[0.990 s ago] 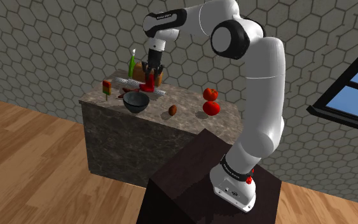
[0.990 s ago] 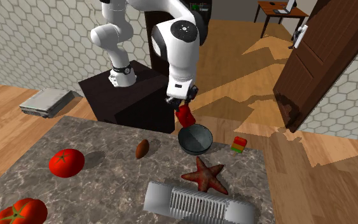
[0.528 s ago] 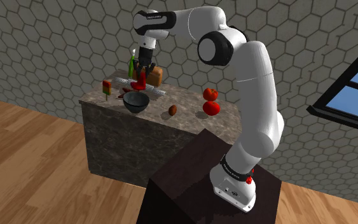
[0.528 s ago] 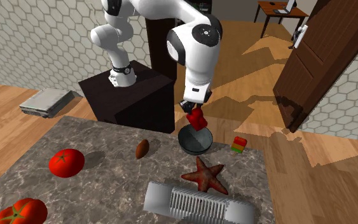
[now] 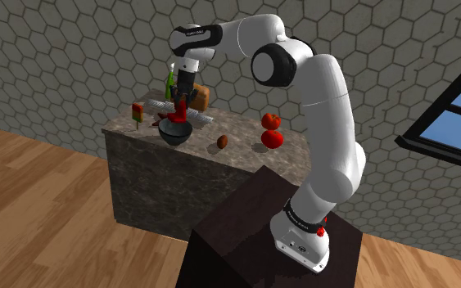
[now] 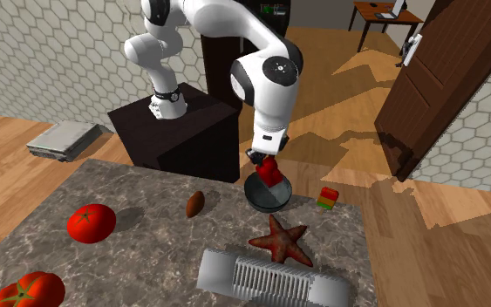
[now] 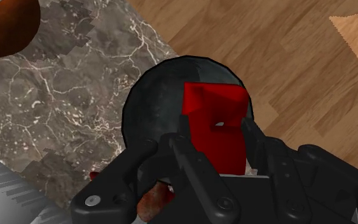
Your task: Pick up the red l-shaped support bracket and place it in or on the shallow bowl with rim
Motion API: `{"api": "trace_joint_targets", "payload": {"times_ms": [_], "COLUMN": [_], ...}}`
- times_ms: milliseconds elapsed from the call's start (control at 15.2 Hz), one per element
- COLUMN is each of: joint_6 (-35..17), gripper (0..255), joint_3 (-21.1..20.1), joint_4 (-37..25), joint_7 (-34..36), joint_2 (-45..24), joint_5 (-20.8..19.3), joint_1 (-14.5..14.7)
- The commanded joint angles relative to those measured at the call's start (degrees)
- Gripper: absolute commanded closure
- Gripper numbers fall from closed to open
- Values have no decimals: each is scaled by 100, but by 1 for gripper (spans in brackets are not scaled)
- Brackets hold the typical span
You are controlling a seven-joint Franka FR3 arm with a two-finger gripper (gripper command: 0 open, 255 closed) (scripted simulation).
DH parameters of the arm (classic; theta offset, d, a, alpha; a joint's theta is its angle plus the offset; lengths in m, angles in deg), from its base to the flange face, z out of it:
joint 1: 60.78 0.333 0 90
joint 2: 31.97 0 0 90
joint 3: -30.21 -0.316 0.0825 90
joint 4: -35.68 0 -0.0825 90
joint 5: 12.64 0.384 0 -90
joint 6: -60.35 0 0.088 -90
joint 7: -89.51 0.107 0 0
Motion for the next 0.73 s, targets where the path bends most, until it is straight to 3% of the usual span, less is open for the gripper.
{"api": "trace_joint_targets", "payload": {"times_ms": [0,660], "joint_6": [-121,-475], "gripper": [255,255], "joint_3": [-8,-38], "joint_4": [62,197], "joint_7": [-22,-91], "joint_2": [-57,-284], "joint_5": [15,65], "joint_1": [2,-1]}}
